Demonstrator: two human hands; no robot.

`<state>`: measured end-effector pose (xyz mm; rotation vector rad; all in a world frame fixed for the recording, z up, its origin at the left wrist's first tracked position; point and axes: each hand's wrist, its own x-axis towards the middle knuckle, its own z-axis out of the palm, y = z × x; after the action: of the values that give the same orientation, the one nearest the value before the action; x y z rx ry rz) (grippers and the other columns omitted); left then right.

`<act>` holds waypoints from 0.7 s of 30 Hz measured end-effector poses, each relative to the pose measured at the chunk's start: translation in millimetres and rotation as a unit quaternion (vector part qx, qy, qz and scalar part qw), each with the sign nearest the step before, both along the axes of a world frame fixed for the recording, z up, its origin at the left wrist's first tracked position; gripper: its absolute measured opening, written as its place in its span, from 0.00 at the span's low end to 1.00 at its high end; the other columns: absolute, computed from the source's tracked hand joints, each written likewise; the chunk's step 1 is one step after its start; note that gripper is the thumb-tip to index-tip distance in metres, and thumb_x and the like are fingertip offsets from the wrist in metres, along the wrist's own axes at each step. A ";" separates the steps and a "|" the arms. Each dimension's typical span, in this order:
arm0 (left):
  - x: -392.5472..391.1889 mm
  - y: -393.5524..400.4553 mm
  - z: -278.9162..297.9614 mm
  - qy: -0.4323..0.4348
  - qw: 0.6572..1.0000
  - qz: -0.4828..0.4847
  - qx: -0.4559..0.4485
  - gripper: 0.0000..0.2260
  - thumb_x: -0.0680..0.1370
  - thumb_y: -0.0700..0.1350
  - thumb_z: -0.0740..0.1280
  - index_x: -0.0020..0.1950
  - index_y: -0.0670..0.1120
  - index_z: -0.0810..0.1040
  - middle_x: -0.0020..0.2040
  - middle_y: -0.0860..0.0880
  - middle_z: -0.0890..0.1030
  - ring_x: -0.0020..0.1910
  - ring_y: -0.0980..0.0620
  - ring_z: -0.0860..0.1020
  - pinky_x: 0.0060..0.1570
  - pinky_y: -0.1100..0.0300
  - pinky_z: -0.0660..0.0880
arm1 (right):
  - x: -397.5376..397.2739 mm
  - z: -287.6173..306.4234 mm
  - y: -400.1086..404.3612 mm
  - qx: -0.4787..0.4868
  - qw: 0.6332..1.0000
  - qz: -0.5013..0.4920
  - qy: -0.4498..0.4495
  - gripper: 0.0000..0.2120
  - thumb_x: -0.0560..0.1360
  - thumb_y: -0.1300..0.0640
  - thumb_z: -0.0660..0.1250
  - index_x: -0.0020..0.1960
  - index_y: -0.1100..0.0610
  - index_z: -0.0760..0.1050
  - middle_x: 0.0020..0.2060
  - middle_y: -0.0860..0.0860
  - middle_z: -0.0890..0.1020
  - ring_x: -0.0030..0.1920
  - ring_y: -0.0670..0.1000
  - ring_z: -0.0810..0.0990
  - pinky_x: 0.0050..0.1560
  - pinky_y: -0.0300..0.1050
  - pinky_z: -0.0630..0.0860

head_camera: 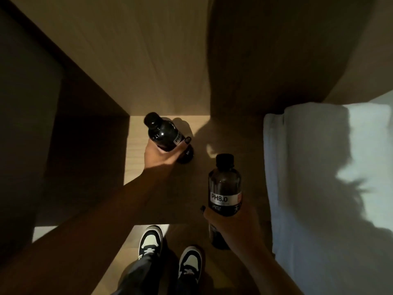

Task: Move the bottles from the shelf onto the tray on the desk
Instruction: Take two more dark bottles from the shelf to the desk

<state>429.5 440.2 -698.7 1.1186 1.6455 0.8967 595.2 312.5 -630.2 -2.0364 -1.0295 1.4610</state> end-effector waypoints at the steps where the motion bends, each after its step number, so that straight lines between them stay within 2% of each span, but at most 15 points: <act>1: 0.6 -0.4 14.7 -0.026 1.000 0.002 0.012 0.20 0.71 0.42 0.74 0.60 0.47 0.73 0.54 0.57 0.76 0.51 0.66 0.76 0.50 0.68 0.71 | 2.3 8.1 4.1 0.009 1.000 -0.006 0.002 0.16 0.66 0.63 0.76 0.46 0.50 0.73 0.35 0.47 0.80 0.32 0.36 0.79 0.30 0.27 0.72; 2: 0.7 -1.6 28.6 -0.070 0.997 0.011 0.030 0.17 0.71 0.38 0.73 0.56 0.48 0.73 0.52 0.56 0.77 0.49 0.66 0.77 0.47 0.69 0.73 | 4.5 17.7 8.1 0.018 1.000 -0.016 0.003 0.17 0.66 0.64 0.77 0.46 0.50 0.72 0.35 0.47 0.80 0.32 0.35 0.79 0.30 0.26 0.72; 4: 0.6 -8.5 57.9 -0.183 0.981 0.047 0.046 0.20 0.68 0.34 0.74 0.55 0.48 0.73 0.53 0.51 0.77 0.51 0.63 0.80 0.47 0.67 0.76 | 8.7 39.8 15.7 0.035 0.999 -0.035 0.008 0.17 0.65 0.63 0.77 0.45 0.49 0.72 0.34 0.46 0.80 0.31 0.35 0.79 0.28 0.26 0.72; 6: 3.5 -16.1 97.2 -0.259 0.962 0.073 0.048 0.24 0.67 0.40 0.76 0.59 0.44 0.71 0.54 0.49 0.78 0.51 0.60 0.81 0.48 0.65 0.77 | 12.3 66.7 22.5 0.054 0.997 -0.049 0.008 0.16 0.66 0.60 0.78 0.46 0.50 0.73 0.35 0.47 0.81 0.32 0.35 0.79 0.29 0.27 0.72; 9: 7.6 -26.8 162.3 -0.279 0.956 0.083 0.030 0.25 0.69 0.49 0.76 0.60 0.43 0.71 0.48 0.50 0.82 0.48 0.56 0.82 0.47 0.61 0.79 | 15.5 109.9 29.4 0.084 0.995 -0.059 0.017 0.14 0.66 0.58 0.77 0.46 0.51 0.75 0.36 0.49 0.82 0.34 0.41 0.81 0.32 0.31 0.74; 12: 3.5 -36.4 225.7 -0.277 0.958 0.074 0.001 0.28 0.64 0.58 0.74 0.61 0.50 0.74 0.55 0.44 0.82 0.55 0.45 0.81 0.58 0.45 0.76 | 11.6 162.9 33.3 0.086 0.992 -0.087 0.043 0.13 0.69 0.56 0.76 0.48 0.48 0.74 0.39 0.46 0.82 0.34 0.39 0.80 0.30 0.28 0.71; 14: 2.4 -43.1 268.5 -0.289 0.955 0.066 -0.018 0.31 0.62 0.63 0.75 0.61 0.53 0.75 0.55 0.43 0.82 0.55 0.43 0.81 0.60 0.39 0.74 | 8.2 201.0 34.4 0.083 0.990 -0.090 0.069 0.11 0.71 0.57 0.73 0.50 0.50 0.74 0.38 0.46 0.79 0.33 0.40 0.78 0.28 0.26 0.70; 16: 1.4 -49.9 310.5 -0.308 0.949 0.061 -0.028 0.32 0.61 0.63 0.76 0.61 0.53 0.75 0.54 0.42 0.83 0.53 0.42 0.82 0.58 0.40 0.75 | 3.7 242.2 35.7 0.083 0.988 -0.085 0.096 0.11 0.73 0.56 0.71 0.53 0.53 0.74 0.38 0.46 0.78 0.35 0.41 0.76 0.28 0.28 0.68; 18: -0.8 -56.1 348.3 -0.315 0.948 0.048 -0.018 0.30 0.62 0.60 0.76 0.60 0.50 0.76 0.50 0.42 0.83 0.48 0.42 0.83 0.51 0.45 0.78 | -1.8 276.5 35.0 0.091 0.983 -0.093 0.126 0.10 0.74 0.54 0.70 0.54 0.54 0.76 0.37 0.47 0.80 0.36 0.42 0.78 0.30 0.31 0.70; 21: -3.8 -71.4 400.6 -0.322 0.946 0.027 -0.025 0.26 0.65 0.58 0.72 0.59 0.47 0.76 0.47 0.40 0.83 0.44 0.42 0.82 0.44 0.49 0.78 | -10.8 324.1 30.6 0.090 0.971 -0.111 0.191 0.14 0.75 0.49 0.66 0.56 0.56 0.78 0.42 0.53 0.83 0.40 0.49 0.81 0.35 0.42 0.72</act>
<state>425.7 368.8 -298.1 0.6429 1.1456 1.1050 584.4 343.0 -306.1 -1.6017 -0.7196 1.5013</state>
